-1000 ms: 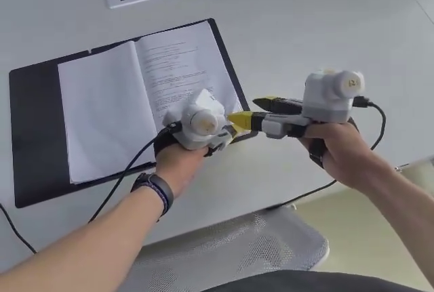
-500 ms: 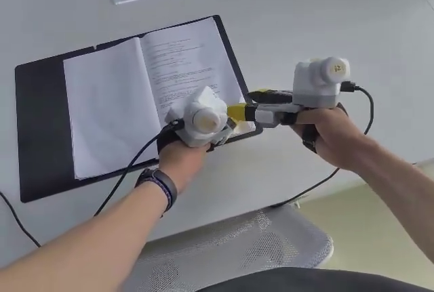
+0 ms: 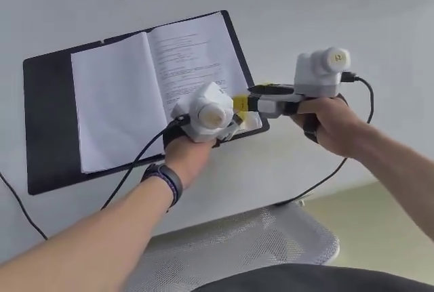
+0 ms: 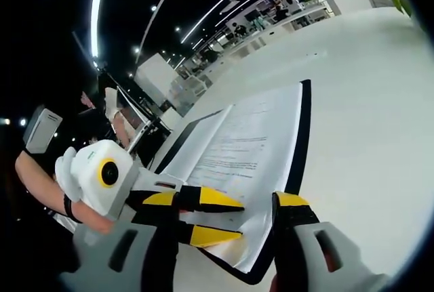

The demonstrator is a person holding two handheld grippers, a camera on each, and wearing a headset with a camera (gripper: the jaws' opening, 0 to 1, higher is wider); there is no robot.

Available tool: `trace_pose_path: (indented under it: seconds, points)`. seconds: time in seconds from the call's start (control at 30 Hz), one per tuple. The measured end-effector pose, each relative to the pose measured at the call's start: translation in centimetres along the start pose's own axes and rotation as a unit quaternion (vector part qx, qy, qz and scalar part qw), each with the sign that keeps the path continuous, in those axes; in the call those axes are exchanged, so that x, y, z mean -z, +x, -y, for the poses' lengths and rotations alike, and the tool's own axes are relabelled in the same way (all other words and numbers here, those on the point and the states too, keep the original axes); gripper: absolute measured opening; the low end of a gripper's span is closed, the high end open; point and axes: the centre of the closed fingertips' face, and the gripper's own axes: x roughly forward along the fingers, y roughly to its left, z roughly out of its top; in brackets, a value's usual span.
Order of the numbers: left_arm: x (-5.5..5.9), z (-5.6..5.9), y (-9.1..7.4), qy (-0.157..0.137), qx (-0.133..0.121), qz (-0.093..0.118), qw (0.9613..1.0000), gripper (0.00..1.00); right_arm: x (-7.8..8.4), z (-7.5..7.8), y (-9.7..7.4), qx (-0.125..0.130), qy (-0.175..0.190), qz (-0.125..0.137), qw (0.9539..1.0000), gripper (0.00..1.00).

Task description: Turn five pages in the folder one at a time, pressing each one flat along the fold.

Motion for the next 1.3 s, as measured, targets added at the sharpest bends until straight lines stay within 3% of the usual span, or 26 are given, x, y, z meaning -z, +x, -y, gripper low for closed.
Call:
trace_pose_path:
  seconds: [0.37,0.47,0.7,0.8,1.03,1.3]
  points:
    - [0.0,0.0,0.0,-0.003,0.001,0.000,1.0000,0.15,0.4,0.1,0.1,0.000,0.014,0.002,0.9999,0.50]
    - [0.0,0.1,-0.1,-0.009,0.002,0.000,1.0000,0.15,0.3,1.1,0.1,0.013,0.031,0.008,0.9994,0.42]
    - [-0.1,0.0,-0.1,-0.014,0.005,-0.004,0.9999,0.15,0.5,2.9,0.2,0.042,0.061,0.009,0.9972,0.10]
    - [-0.1,0.0,0.0,-0.022,0.006,-0.005,0.9997,0.16,0.5,3.2,0.2,0.052,0.070,0.008,0.9961,0.01]
    - [-0.2,0.2,-0.4,-0.046,0.016,-0.010,0.9988,0.24,0.4,2.9,0.2,0.053,0.099,0.008,0.9936,0.00]
    - [-0.2,0.1,-2.1,-0.067,0.015,-0.008,0.9976,0.35,-0.1,2.2,-0.2,0.049,0.117,0.024,0.9917,0.00]
